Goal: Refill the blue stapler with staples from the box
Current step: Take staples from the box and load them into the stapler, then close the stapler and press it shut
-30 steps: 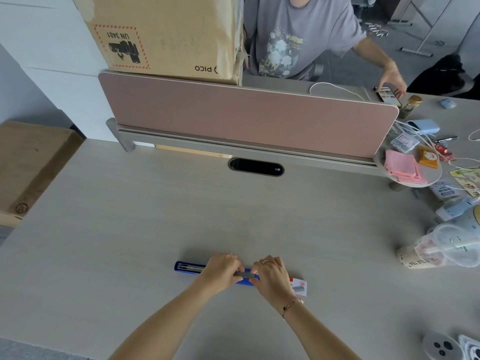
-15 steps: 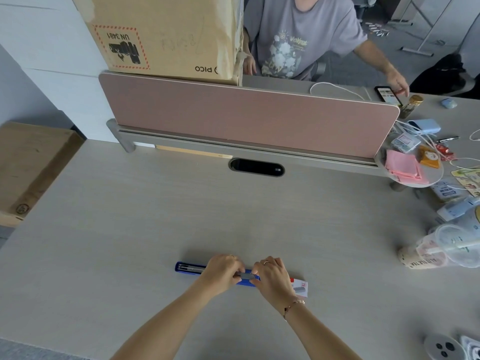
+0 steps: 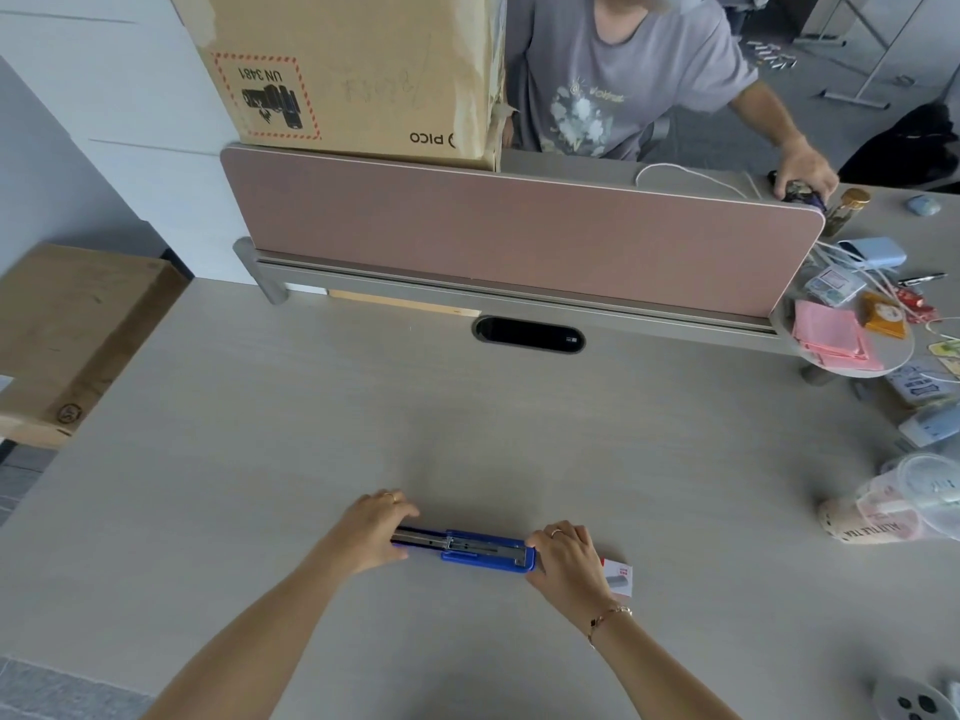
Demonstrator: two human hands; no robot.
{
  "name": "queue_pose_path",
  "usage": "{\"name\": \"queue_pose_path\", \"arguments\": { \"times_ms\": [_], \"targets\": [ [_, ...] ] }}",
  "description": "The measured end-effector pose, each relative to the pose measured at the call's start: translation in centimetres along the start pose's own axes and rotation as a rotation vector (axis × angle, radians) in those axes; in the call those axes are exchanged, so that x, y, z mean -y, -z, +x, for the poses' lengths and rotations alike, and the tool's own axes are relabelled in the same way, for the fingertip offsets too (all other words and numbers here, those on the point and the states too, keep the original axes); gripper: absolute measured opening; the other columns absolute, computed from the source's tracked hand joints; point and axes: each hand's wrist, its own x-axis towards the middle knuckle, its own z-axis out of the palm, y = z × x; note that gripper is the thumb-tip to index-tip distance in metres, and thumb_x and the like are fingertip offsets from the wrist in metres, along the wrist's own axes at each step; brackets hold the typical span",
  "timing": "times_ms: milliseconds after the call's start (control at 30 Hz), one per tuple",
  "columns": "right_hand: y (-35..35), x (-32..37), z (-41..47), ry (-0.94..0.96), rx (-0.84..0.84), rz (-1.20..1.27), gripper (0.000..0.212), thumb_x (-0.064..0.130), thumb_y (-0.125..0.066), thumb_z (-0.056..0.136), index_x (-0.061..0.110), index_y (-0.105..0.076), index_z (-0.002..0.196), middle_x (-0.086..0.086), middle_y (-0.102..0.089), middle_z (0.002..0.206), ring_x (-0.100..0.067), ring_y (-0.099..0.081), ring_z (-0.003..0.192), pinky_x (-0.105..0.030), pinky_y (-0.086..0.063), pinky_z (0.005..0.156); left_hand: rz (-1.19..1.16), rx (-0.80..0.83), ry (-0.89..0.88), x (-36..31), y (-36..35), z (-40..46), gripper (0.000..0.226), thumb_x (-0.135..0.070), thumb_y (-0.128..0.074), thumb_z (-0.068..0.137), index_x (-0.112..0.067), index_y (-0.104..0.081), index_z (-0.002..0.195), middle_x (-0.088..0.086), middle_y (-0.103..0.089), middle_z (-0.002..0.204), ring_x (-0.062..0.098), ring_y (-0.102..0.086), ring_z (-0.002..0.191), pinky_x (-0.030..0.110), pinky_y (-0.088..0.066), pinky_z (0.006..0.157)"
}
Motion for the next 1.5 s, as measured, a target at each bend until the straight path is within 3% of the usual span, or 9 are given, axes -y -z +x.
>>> {"name": "queue_pose_path", "arguments": {
  "times_ms": [267, 500, 700, 900, 1167, 1367, 1500],
  "targets": [
    [-0.4, 0.1, 0.3, 0.019, 0.024, -0.016, 0.012, 0.013, -0.065, 0.075, 0.015, -0.061, 0.087, -0.003, -0.064, 0.084, -0.022, -0.053, 0.088, -0.031, -0.039, 0.083, -0.008, -0.001, 0.108, 1.8, -0.5, -1.3, 0.025, -0.003, -0.058, 0.079, -0.012, -0.061, 0.103, 0.010, -0.060, 0.105, 0.029, -0.059, 0.095, 0.036, -0.044, 0.075],
    [-0.5, 0.1, 0.4, 0.020, 0.016, 0.005, 0.012, 0.014, -0.063, 0.081, 0.016, -0.059, 0.092, -0.001, -0.062, 0.091, -0.020, -0.048, 0.092, -0.027, -0.035, 0.086, -0.182, 0.022, 0.108, 1.8, 2.8, -1.8, 0.016, -0.012, -0.064, 0.073, -0.026, -0.064, 0.082, -0.001, -0.063, 0.086, 0.016, -0.060, 0.077, 0.032, -0.050, 0.070],
    [-0.6, 0.2, 0.2, -0.019, 0.000, 0.046, 0.016, 0.018, -0.064, 0.082, 0.015, -0.059, 0.097, -0.001, -0.061, 0.094, -0.019, -0.047, 0.094, -0.027, -0.034, 0.086, -0.263, -0.087, -0.070, -2.3, 5.6, -1.7, 0.016, -0.019, -0.067, 0.069, -0.029, -0.060, 0.080, -0.009, -0.055, 0.079, 0.007, -0.054, 0.069, 0.028, -0.048, 0.068],
    [-0.7, -0.3, -0.5, 0.014, -0.007, 0.052, 0.017, 0.004, -0.060, 0.075, 0.015, -0.062, 0.088, -0.003, -0.064, 0.085, -0.023, -0.054, 0.089, -0.029, -0.041, 0.080, -0.300, -0.084, -0.160, -6.8, 4.0, -0.9, 0.021, -0.020, -0.066, 0.075, -0.029, -0.058, 0.092, -0.011, -0.060, 0.091, 0.009, -0.058, 0.082, 0.026, -0.049, 0.077],
    [0.2, -0.9, -1.0, 0.042, 0.005, 0.130, 0.028, 0.008, -0.048, 0.077, 0.017, -0.058, 0.101, -0.006, -0.062, 0.099, -0.021, -0.047, 0.101, -0.027, -0.032, 0.084, -0.178, -0.022, -0.168, -10.2, 2.3, 1.4, 0.017, -0.019, -0.064, 0.078, -0.018, -0.061, 0.095, 0.002, -0.064, 0.094, 0.020, -0.058, 0.082, 0.024, -0.040, 0.067],
    [1.4, -1.4, -0.4, 0.014, -0.062, 0.174, 0.020, 0.009, -0.052, 0.079, 0.011, -0.058, 0.098, -0.008, -0.065, 0.098, -0.025, -0.049, 0.100, -0.031, -0.035, 0.085, -0.115, -0.024, -0.139, -11.3, 0.1, 2.4, 0.025, -0.021, -0.065, 0.079, -0.014, -0.059, 0.102, 0.006, -0.063, 0.101, 0.022, -0.056, 0.095, 0.030, -0.044, 0.074],
    [1.9, -1.3, 0.0, 0.067, -0.063, 0.182, 0.021, 0.018, -0.059, 0.076, 0.014, -0.059, 0.098, -0.005, -0.066, 0.097, -0.022, -0.048, 0.102, -0.025, -0.029, 0.081, -0.093, 0.020, -0.133, -10.2, 0.0, 2.6, 0.027, -0.020, -0.066, 0.077, -0.016, -0.059, 0.102, 0.004, -0.060, 0.101, 0.021, -0.055, 0.094, 0.028, -0.042, 0.070]
  ]
}}
